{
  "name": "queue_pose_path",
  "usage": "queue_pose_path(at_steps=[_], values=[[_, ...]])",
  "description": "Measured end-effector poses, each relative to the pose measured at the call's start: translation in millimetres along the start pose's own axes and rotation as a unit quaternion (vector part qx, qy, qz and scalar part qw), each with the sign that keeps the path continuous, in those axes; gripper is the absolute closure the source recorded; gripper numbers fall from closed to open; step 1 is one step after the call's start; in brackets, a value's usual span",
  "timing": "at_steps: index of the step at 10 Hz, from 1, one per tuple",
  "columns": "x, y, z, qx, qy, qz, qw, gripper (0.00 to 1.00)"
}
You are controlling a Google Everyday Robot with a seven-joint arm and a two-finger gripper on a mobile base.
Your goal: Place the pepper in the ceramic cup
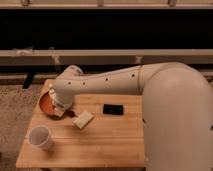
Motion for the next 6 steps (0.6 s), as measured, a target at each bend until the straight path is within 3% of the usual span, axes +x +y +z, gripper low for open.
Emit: queue_pose_path(at_steps=[3,6], values=[[-7,5,0,-0.002,-0.011,-0.017,0.9998,1.00],[-37,48,-2,-0.006,-0.031,-0.067,0.9973,1.00]])
